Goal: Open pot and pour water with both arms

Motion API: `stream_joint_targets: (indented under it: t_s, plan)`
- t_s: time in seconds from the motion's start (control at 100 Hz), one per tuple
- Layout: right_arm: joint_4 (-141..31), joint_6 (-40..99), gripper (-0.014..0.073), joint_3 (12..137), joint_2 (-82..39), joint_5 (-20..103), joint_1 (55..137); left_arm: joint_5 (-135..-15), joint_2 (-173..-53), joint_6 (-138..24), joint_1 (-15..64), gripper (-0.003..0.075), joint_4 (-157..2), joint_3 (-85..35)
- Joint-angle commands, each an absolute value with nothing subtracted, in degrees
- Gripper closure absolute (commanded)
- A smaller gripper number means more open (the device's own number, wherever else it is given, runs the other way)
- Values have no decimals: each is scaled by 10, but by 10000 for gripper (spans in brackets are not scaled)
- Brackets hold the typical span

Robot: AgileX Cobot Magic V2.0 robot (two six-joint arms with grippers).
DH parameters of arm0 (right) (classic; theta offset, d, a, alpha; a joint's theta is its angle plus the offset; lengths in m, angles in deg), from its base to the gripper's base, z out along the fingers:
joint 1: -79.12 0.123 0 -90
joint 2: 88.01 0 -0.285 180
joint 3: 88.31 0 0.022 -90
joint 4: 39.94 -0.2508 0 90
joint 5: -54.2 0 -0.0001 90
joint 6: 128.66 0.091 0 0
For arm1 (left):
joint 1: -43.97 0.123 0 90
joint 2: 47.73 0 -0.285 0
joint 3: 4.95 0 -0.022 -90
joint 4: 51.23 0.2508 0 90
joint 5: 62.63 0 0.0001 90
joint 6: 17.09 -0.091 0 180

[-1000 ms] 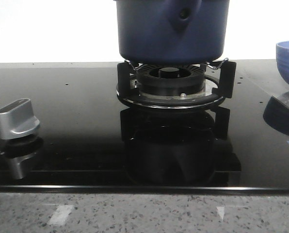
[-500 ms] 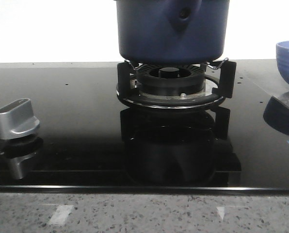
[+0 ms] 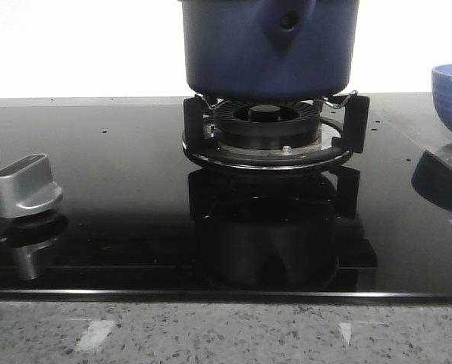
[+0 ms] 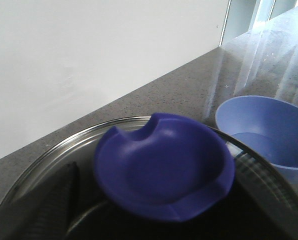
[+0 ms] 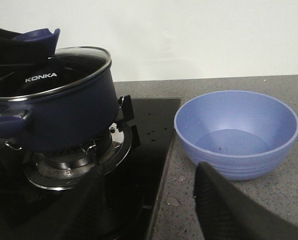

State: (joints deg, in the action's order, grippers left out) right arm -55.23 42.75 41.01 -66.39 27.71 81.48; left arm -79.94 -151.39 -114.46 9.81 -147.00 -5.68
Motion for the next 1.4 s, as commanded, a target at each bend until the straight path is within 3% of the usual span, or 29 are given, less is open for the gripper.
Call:
stream_joint_targets:
  t_s: [0.0,0.45,0.9,1.39]
  plan:
    - [-557,421,230,424,-654,319,817,-818,-1503,-1146,94,227,-1505,-32]
    - [-557,421,230,424,-654,319,817,-859,-1531,-1146,94,233,-1576,-25]
    - [-557,421,230,424,-654,303,817,-888,-1531,-1192,94,375,-1576,-25]
    - [-557,421,230,424,-654,294,817,-935,-1531,-1192,94,386,-1585,-23]
